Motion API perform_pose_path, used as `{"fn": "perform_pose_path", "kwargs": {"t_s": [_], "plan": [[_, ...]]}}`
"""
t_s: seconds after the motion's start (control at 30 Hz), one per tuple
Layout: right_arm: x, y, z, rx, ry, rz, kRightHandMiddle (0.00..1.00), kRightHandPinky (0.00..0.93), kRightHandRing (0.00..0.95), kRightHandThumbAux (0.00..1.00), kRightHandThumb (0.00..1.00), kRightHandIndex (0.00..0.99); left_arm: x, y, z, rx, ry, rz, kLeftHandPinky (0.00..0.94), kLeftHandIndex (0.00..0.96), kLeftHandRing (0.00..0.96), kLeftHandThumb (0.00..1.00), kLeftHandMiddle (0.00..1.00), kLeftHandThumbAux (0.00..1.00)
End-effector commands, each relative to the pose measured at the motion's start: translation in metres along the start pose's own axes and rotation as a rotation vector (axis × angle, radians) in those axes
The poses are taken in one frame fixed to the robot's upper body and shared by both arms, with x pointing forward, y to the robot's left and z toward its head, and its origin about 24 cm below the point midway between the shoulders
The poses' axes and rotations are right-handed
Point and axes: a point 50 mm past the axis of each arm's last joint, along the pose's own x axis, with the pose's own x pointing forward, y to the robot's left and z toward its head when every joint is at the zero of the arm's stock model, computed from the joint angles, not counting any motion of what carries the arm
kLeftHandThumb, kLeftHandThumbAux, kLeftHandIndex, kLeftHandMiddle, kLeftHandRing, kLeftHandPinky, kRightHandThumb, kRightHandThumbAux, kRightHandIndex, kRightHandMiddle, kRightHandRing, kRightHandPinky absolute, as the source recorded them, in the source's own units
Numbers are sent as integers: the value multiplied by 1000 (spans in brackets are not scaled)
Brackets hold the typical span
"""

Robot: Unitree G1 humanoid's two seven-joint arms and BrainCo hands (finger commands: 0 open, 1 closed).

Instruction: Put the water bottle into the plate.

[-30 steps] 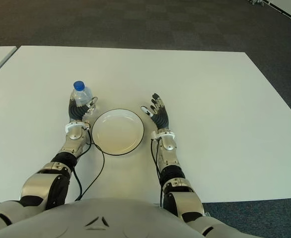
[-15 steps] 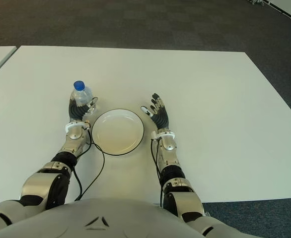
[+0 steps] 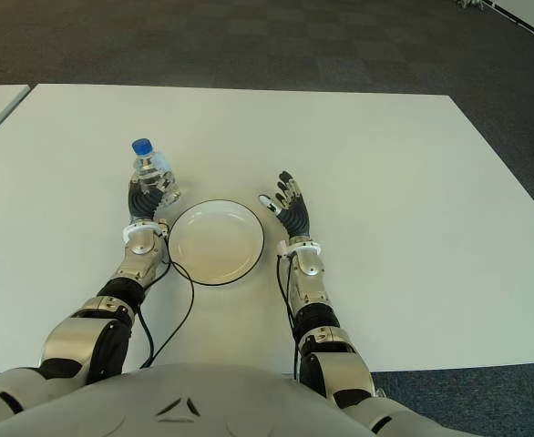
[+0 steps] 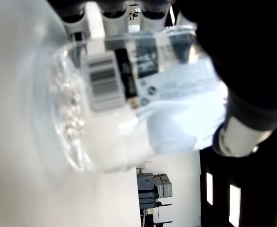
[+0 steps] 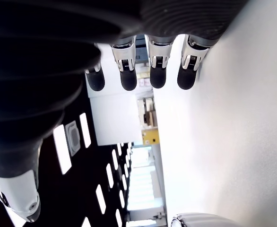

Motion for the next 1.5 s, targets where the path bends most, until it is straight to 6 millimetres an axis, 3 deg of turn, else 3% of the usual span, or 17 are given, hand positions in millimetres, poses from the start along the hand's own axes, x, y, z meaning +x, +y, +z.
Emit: {"fn": "perform_pose_path", "kwargs": {"t_s": [0.03,0.63,1.0,1.5], "plan": [[-16,-3,-26,24,139,-26,0,46,0,681,41,0,-5,-2,-6,75,19,10,593,354,543,932,477,661],[-16,-3,-26,23,140,-28,1,52,1,678,54,0,-5,-2,-6,187,0,23,751,371,559,947,495,652],[-16,-1,-25,48,128,-17,0,51,0,698,68,0,-5,-4,-4,199,-2,46,757,380,527,950,500,652],[-16,-1,-26,48,135,-30,6,65,7,695,94,0,-11,-2,8,67,-14,28,769,382,519,950,498,652]]}}
